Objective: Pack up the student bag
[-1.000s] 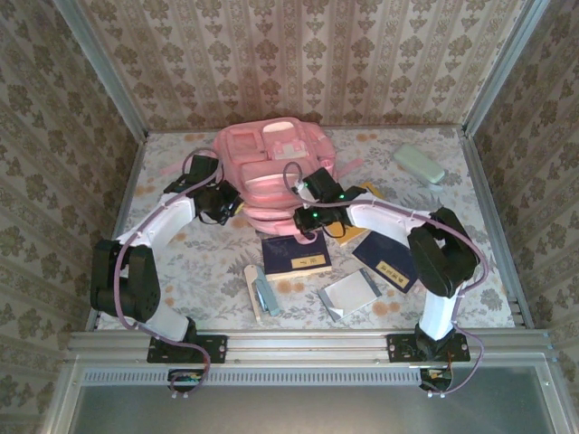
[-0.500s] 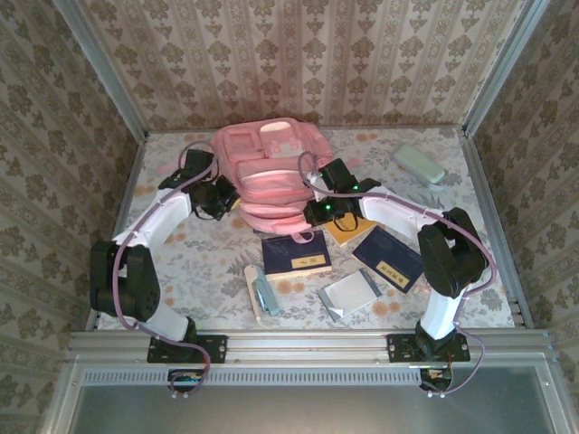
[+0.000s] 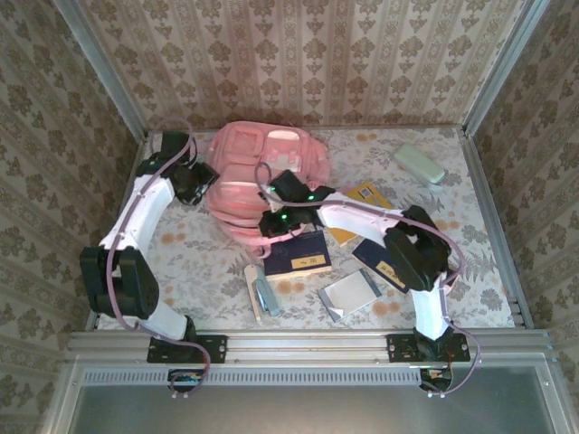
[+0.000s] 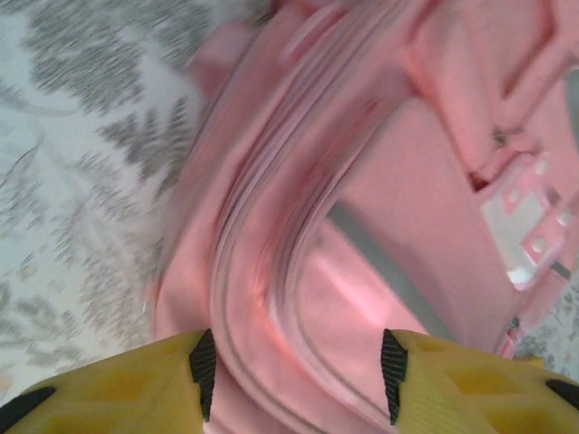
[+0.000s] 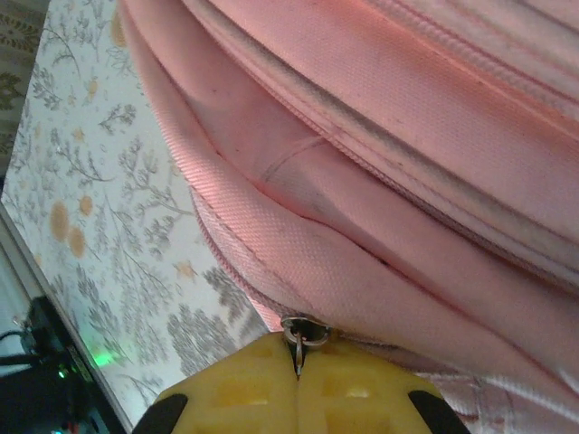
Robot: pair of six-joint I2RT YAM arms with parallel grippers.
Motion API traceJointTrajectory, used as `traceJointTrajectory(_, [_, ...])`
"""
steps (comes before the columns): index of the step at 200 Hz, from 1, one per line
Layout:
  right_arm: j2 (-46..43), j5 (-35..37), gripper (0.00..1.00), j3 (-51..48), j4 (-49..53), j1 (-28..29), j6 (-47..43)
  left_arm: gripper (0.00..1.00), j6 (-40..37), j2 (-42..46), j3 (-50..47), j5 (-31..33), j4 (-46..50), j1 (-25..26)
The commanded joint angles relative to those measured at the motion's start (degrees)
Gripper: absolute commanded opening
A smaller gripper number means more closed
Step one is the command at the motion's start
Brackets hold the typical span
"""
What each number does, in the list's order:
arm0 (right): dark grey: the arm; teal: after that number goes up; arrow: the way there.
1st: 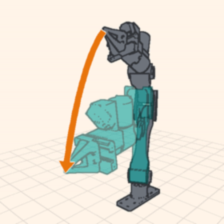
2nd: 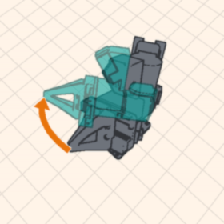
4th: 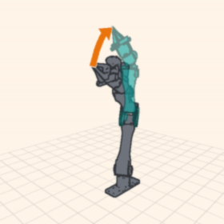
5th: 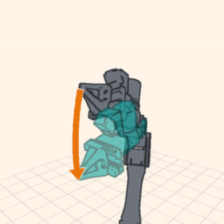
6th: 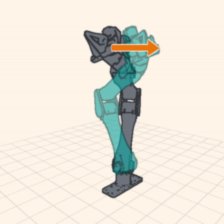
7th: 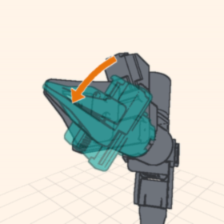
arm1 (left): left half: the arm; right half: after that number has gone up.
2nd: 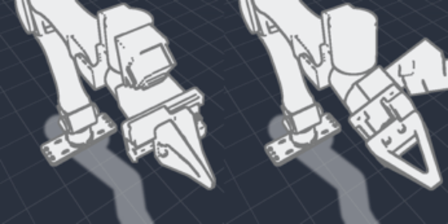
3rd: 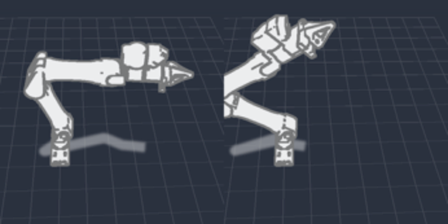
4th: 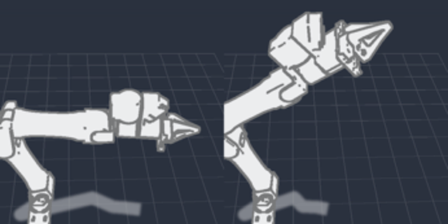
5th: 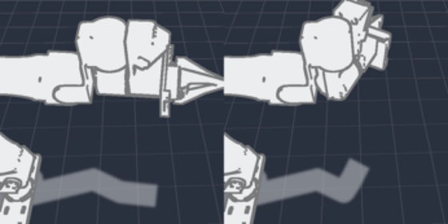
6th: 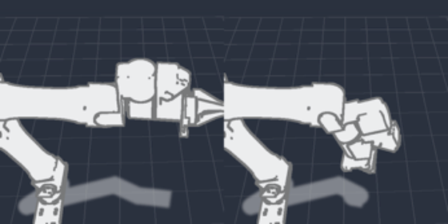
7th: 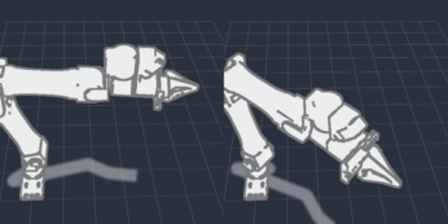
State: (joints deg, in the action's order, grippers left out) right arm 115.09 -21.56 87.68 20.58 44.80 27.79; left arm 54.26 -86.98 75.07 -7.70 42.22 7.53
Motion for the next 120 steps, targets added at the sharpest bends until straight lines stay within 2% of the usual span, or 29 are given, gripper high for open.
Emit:
traceJointTrajectory(1, [3.66, -1.62, 0.00, 4.91, -5.57, 1.37, 7.30, 0.57, 6.14, 6.19, -5.30, -2.20, 2.07, -0.13])
traceJointTrajectory(24, [6.46, -1.43, 0.00, 8.55, -4.83, 2.95, 7.34, 0.61, 11.54, 10.41, -13.17, -6.12, -2.06, -0.15])
traceJointTrajectory(53, [7.29, -0.77, 0.00, 9.10, -4.85, 3.44, 7.21, 0.64, 15.00, 11.86, -18.45, -8.73, -4.48, -0.08])
traceJointTrajectory(120, [7.87, -0.33, 0.00, 7.84, -5.20, 3.49, 7.33, 0.60, 17.71, 9.49, -21.71, -8.10, -9.73, 2.04])
